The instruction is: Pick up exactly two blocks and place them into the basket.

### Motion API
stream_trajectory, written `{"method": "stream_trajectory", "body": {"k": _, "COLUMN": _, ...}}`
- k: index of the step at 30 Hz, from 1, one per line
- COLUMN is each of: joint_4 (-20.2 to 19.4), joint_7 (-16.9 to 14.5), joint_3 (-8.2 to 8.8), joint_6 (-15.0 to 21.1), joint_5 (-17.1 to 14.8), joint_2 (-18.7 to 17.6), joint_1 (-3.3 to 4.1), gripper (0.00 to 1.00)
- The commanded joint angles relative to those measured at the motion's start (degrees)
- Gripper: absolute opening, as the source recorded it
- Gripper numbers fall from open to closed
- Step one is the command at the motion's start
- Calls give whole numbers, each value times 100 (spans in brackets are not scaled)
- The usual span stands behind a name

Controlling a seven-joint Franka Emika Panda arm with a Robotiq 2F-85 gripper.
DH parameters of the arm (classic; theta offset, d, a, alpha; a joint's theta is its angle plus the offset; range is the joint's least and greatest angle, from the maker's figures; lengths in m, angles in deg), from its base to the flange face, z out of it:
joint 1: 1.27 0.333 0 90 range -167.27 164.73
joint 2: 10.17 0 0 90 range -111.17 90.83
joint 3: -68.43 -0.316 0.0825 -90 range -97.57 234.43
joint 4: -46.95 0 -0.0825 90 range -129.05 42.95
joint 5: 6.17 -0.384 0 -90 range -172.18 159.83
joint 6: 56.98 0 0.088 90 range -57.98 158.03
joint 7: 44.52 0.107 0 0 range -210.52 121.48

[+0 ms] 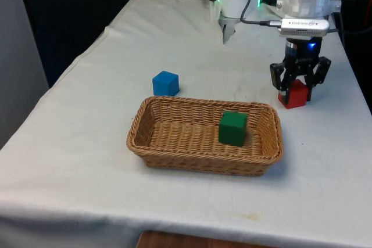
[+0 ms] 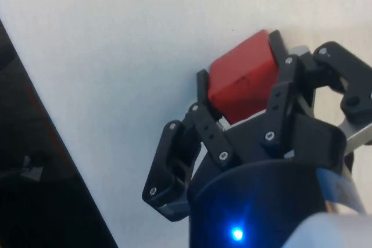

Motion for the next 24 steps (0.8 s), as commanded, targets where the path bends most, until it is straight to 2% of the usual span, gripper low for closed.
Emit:
{"method": "stream_trajectory", "body": {"k": 1, "joint_4": 6, "joint_7": -17, "joint_3": -11, "joint_6": 11, "joint_5": -6, "joint_2": -6, "joint_1": -6, "gripper": 0}}
{"method": "stream_trajectory", "body": {"k": 9, "joint_4": 0, "joint_7": 0, "joint_3": 0, "joint_6": 0, "joint_5": 0, "joint_2": 0, "joint_1": 0, "gripper": 0}}
{"method": "stream_trajectory", "body": {"k": 14, "joint_4": -29, "joint_7": 57, "joint_3": 132, "joint_6": -132, "joint_5": 126, "joint_2": 218, "joint_1": 74, "gripper": 0}}
{"method": "stream_trajectory", "body": {"k": 16, "joint_4": -40, "joint_7": 74, "joint_3": 155, "joint_6": -172, "joint_5": 166, "joint_2": 292, "joint_1": 80, "gripper": 0}}
{"method": "stream_trajectory", "body": {"k": 17, "joint_4": -46, "joint_7": 80, "joint_3": 160, "joint_6": -189, "joint_5": 195, "joint_2": 338, "joint_1": 80, "gripper": 0}}
{"method": "stream_trajectory", "body": {"k": 18, "joint_4": 0, "joint_7": 6, "joint_3": 57, "joint_6": -126, "joint_5": 80, "joint_2": 258, "joint_1": 0, "gripper": 0}}
{"method": "stream_trajectory", "body": {"k": 19, "joint_4": -52, "joint_7": 86, "joint_3": 172, "joint_6": -206, "joint_5": 212, "joint_2": 372, "joint_1": 80, "gripper": 0}}
{"method": "stream_trajectory", "body": {"k": 24, "joint_4": -74, "joint_7": 160, "joint_3": 212, "joint_6": -344, "joint_5": 384, "joint_2": 642, "joint_1": 69, "gripper": 0}}
